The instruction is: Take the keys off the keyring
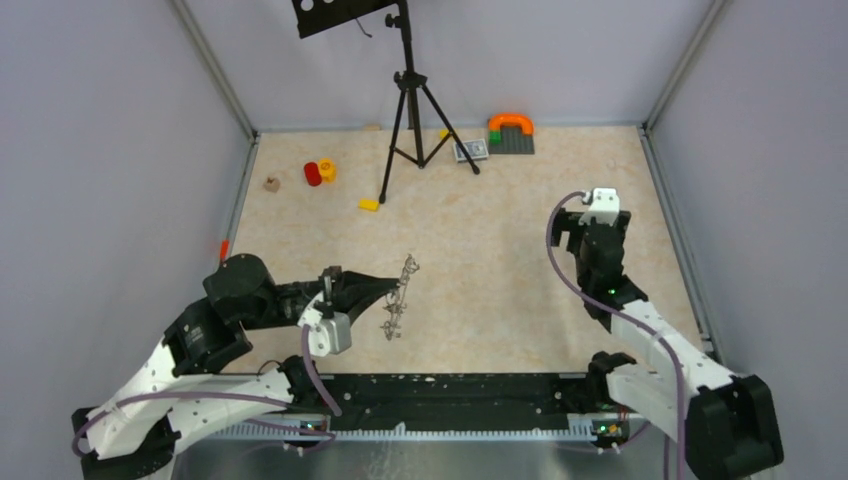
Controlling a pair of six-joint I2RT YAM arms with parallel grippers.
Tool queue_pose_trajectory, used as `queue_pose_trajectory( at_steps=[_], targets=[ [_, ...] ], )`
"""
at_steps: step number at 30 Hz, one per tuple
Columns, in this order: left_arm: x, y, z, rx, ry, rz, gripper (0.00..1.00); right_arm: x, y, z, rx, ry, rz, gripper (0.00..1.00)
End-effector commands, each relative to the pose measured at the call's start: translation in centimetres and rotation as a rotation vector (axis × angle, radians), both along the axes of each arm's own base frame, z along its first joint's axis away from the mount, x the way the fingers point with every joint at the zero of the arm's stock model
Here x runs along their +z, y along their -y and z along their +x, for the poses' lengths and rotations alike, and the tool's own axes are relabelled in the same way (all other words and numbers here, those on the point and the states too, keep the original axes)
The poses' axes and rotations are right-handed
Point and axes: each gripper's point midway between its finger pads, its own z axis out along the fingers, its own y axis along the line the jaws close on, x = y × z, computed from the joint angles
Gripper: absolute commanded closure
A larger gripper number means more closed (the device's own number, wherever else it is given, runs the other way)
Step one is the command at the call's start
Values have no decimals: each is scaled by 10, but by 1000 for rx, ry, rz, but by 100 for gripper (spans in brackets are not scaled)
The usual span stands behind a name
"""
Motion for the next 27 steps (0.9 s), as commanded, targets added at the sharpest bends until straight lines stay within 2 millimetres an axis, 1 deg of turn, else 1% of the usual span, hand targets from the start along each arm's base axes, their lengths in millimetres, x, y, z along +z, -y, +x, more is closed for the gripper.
queue_pose_trajectory(
  at_steps=[1, 5, 7, 9, 10, 11, 12, 13, 14, 15, 16, 17, 18, 19, 20, 21, 27],
  targets=[
    [25, 0, -6, -20, 11, -94, 100, -9, 36, 19, -95, 101, -53, 5],
    [23, -1, -8, -27, -2, -89, 100, -33, 40, 27, -70, 134, -69, 4],
    [22, -1, -8, -24, -6, -89, 100, -39, 39, 32, -47, 162, -46, 4],
    [22, -2, -8, -21, -7, -92, 100, -53, 36, 35, -16, 141, -28, 4],
    [22, -2, -8, -20, -6, -94, 100, -56, 35, 36, -9, 148, -28, 4],
    [22, -3, -8, -19, -6, -96, 100, -64, 36, 35, -7, 146, -31, 4],
    [21, -3, -8, -19, -9, -96, 100, -64, 36, 34, -2, 173, -30, 4],
    [21, -3, -8, -18, -9, -96, 100, -70, 40, 28, -19, 181, -27, 4],
    [20, -3, -8, -18, -10, -95, 100, -71, 43, 25, -28, 189, -5, 3],
    [20, -4, -8, -15, -10, -95, 100, -77, 46, 24, -29, 178, 6, 4],
    [19, -4, -8, -13, -12, -93, 100, -77, 45, 25, -26, 189, 2, 4],
    [18, -4, -7, -7, -12, -93, 100, -72, 45, 28, -23, 206, -2, 4],
    [17, -4, -6, -3, -12, -93, 100, -75, 44, 30, -21, 180, 2, 8],
    [17, -4, -5, 2, -11, -95, 100, -81, 46, 31, -31, 150, 6, 8],
    [17, -5, -5, 5, -10, -97, 100, -80, 48, 31, -48, 164, 6, 4],
    [16, -4, -4, 9, -10, -97, 100, -77, 49, 31, -54, 177, 7, 3],
    [14, -3, -1, 19, -21, -105, 100, -79, 49, 31, -54, 163, 11, 2]
  ],
)
